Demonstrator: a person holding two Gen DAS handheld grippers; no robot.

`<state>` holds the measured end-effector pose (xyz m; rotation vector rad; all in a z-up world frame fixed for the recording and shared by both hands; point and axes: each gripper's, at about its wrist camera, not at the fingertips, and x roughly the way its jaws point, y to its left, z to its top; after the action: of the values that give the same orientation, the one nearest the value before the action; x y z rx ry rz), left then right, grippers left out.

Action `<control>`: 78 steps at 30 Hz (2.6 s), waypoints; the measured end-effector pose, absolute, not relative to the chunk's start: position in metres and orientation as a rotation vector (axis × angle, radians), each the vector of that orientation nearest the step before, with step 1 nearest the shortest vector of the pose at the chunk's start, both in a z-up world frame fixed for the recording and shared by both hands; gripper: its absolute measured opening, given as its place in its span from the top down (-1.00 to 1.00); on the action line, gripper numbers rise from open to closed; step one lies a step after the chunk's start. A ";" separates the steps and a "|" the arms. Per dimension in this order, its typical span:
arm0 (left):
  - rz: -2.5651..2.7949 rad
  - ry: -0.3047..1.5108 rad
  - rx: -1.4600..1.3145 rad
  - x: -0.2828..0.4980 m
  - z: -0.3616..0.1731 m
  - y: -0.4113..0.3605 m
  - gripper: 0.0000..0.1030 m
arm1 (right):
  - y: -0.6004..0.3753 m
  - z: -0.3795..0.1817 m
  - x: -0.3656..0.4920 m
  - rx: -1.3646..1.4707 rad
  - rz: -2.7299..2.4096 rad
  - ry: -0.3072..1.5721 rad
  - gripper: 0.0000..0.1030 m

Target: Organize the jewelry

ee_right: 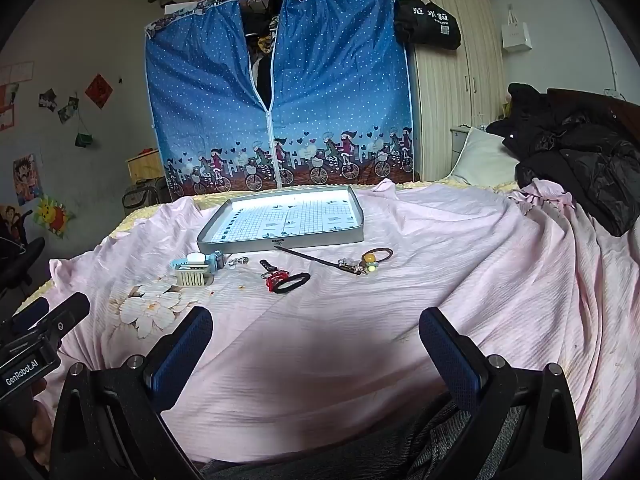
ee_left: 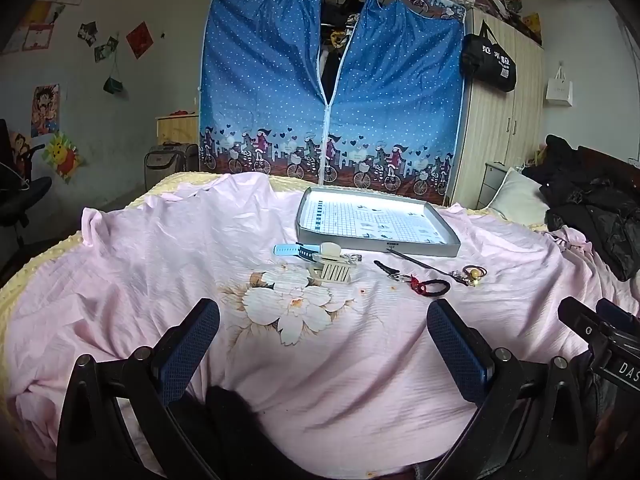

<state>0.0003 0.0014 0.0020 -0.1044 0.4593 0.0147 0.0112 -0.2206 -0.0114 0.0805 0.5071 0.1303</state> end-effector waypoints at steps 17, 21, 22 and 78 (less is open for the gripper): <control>0.010 0.451 -0.100 -0.001 0.001 0.001 -0.97 | -0.221 -0.012 0.011 0.080 0.130 0.507 -1.00; 0.012 0.452 -0.094 -0.001 0.001 -0.001 -0.97 | -0.220 -0.012 0.012 0.080 0.130 0.508 -1.00; 0.011 0.453 -0.092 -0.001 0.001 -0.001 -0.97 | -0.221 -0.011 0.011 0.080 0.130 0.508 -1.00; 0.010 0.478 -0.121 0.001 -0.003 0.006 -0.97 | -0.221 -0.012 0.012 0.082 0.131 0.510 -1.00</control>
<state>0.0012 0.0056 -0.0034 -0.1207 0.4779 0.0096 0.0123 -0.2213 -0.0120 0.0825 0.5095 0.1310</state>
